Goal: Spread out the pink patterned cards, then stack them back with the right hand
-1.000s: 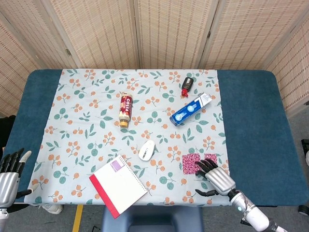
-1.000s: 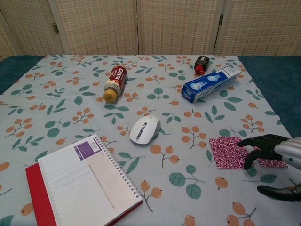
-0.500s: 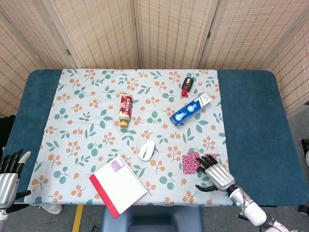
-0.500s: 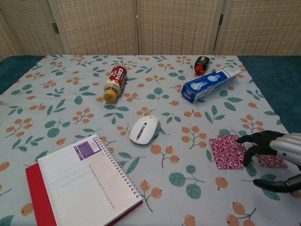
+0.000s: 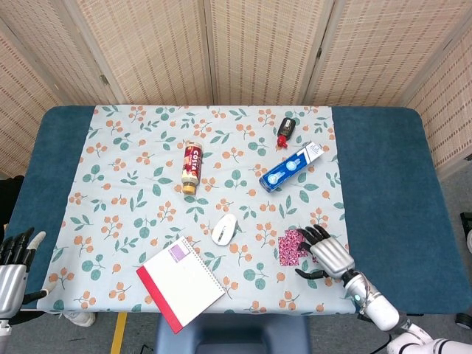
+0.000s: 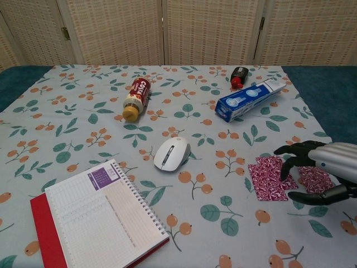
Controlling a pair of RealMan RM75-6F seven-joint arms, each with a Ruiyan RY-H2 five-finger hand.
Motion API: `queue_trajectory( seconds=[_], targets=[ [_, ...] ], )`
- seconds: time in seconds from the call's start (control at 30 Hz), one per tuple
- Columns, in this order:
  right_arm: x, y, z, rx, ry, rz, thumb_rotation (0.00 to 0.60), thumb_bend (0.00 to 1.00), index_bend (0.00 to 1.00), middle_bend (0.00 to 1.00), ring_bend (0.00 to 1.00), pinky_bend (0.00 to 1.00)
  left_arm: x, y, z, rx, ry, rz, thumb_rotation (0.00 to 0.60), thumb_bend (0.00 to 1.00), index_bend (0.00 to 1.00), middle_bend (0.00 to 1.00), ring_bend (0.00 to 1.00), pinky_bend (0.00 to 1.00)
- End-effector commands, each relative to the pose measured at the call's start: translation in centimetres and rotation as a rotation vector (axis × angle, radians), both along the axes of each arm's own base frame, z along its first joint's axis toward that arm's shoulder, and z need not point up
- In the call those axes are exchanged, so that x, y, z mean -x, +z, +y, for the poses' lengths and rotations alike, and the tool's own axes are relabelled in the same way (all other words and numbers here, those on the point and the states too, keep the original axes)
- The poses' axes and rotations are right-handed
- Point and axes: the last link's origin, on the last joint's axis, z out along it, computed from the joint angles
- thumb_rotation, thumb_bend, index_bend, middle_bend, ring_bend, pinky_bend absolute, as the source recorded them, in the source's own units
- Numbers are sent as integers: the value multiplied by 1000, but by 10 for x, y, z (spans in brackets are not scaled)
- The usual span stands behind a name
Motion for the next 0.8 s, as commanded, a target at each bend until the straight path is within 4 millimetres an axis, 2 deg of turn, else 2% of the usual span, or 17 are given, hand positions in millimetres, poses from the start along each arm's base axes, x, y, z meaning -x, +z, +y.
queue_trajectory(
  seconds=[0.03, 0.1, 0.17, 0.33, 0.37, 0.8],
  targets=[
    [-1, 1, 2, -4, 6, -8, 150, 336, 304, 93, 0, 0, 1, 0, -1, -2, 4, -1, 600, 178, 112, 32, 57, 0],
    [-1, 3, 3, 0, 9, -11, 149, 337, 303, 93, 0, 0, 2, 0, -1, 0, 6, 0, 600, 178, 111, 32, 57, 0],
    [-1, 4, 2, 13, 7, -17, 186, 336, 304, 93, 0, 0, 2, -1, -1, 3, 6, -1, 600, 177, 107, 32, 57, 0],
    [0, 3, -9, 68, 15, -6, 403, 336, 230, 77, 0, 0, 1, -2, 0, 7, 0, -2, 600, 178, 106, 32, 58, 0],
    [0, 1, -11, 77, 12, -3, 419, 336, 221, 72, 0, 0, 1, -2, 0, 7, -1, -1, 600, 178, 105, 32, 58, 0],
    [-3, -13, -23, 90, 18, 14, 426, 337, 130, 16, 0, 0, 4, -2, -1, 8, 14, -1, 600, 178, 104, 33, 62, 0]
  ],
)
